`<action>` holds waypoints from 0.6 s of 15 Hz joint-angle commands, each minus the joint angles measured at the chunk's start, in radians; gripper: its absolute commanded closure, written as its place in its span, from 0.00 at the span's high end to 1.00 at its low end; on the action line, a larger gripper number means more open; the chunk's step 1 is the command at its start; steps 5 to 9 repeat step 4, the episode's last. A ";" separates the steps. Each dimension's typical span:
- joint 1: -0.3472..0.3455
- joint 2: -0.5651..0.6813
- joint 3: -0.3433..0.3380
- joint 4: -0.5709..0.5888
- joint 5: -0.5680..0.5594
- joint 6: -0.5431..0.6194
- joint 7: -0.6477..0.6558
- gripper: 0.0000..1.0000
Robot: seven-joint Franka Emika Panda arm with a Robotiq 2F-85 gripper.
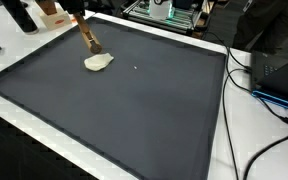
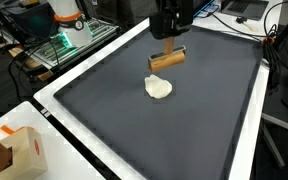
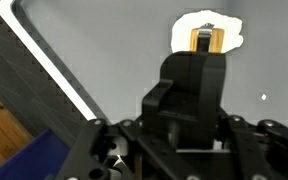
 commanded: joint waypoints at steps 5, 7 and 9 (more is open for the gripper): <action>0.013 -0.008 -0.012 -0.010 0.001 -0.004 -0.003 0.50; 0.013 -0.008 -0.012 -0.010 0.001 -0.004 -0.003 0.50; 0.013 -0.008 -0.012 -0.010 0.001 -0.004 -0.003 0.50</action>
